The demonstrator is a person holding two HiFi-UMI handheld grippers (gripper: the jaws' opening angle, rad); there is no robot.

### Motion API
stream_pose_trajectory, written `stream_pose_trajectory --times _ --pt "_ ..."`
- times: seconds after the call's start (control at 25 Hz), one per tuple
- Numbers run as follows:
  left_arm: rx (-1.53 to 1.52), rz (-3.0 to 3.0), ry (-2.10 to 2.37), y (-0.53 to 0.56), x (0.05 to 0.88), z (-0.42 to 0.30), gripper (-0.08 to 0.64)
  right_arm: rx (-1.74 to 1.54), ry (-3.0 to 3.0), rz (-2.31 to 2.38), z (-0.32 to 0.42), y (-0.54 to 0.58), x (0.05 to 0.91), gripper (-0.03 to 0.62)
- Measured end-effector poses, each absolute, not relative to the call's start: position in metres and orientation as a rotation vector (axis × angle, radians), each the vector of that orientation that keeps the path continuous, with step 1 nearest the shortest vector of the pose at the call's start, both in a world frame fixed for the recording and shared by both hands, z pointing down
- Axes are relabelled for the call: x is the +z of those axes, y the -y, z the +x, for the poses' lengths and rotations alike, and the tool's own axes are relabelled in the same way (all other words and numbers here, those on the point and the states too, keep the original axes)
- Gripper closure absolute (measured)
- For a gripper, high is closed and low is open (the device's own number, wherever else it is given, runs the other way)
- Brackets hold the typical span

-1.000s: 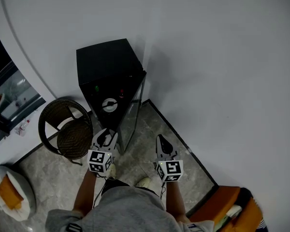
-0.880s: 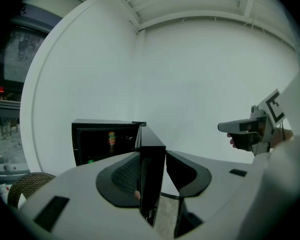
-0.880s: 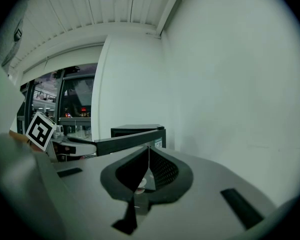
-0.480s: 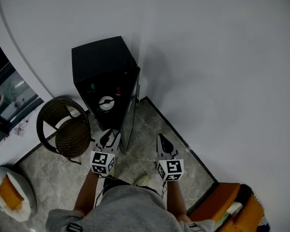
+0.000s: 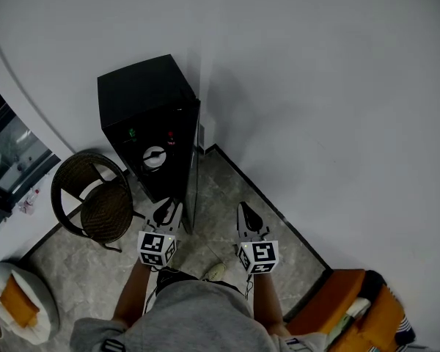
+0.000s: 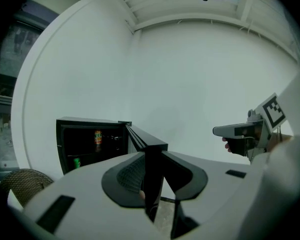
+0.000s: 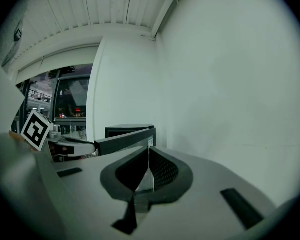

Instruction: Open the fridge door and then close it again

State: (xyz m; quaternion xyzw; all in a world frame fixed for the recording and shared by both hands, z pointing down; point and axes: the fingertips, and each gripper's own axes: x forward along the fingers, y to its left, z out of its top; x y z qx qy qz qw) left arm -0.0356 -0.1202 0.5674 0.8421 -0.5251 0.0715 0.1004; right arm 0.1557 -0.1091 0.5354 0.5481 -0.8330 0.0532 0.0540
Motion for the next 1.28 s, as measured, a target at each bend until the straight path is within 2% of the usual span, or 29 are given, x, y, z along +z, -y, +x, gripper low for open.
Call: stream_pose_trajectory --times 1.28 --pt "0.222 2.667 1.227 0.117 0.569 0.079 0.46 0.194 2.358 1.905 0.235 0.077 0.541 0.566"
